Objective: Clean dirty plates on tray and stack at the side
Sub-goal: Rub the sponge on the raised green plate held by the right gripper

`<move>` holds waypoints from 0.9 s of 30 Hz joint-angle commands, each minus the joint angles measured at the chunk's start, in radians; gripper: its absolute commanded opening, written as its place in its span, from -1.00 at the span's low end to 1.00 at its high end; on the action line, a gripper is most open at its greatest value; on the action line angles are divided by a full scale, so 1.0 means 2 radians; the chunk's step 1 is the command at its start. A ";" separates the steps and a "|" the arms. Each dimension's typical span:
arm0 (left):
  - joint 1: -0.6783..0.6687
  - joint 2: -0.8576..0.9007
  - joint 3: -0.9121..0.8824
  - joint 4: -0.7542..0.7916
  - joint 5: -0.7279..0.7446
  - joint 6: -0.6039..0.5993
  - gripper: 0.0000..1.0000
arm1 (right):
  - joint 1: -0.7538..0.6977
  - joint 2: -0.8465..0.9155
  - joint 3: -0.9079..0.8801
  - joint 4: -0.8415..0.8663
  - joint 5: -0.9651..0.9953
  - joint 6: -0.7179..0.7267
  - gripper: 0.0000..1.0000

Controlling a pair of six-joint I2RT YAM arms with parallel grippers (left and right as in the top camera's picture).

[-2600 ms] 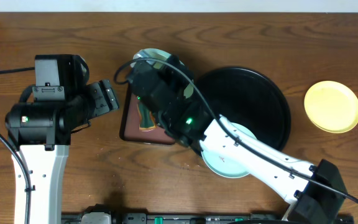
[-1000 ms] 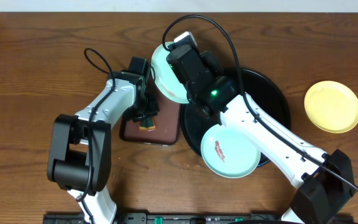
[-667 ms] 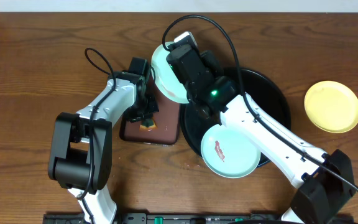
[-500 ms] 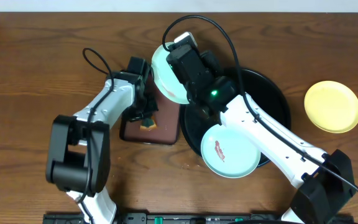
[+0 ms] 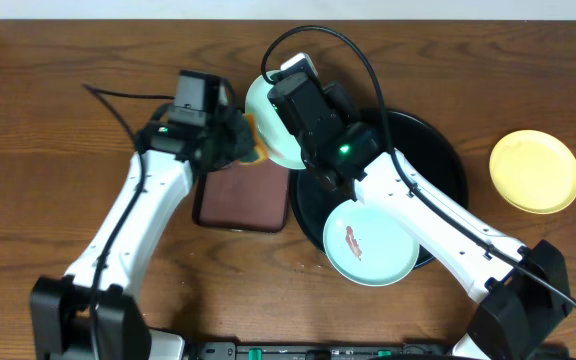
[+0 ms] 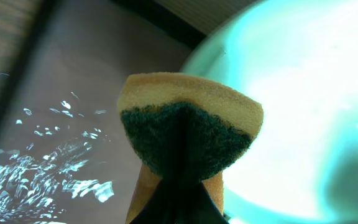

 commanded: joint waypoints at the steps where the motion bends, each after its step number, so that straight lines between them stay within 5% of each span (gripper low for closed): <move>1: -0.027 0.032 0.002 0.037 0.042 -0.041 -0.85 | -0.005 0.002 0.004 0.001 0.003 0.011 -0.98; 14: -0.040 0.069 0.002 0.055 -0.056 -0.039 -0.86 | 0.006 0.002 0.004 0.000 0.003 0.011 -0.98; 27: -0.032 0.052 0.003 -0.005 -0.152 -0.036 -0.86 | 0.006 0.002 0.004 -0.012 0.004 0.009 -0.98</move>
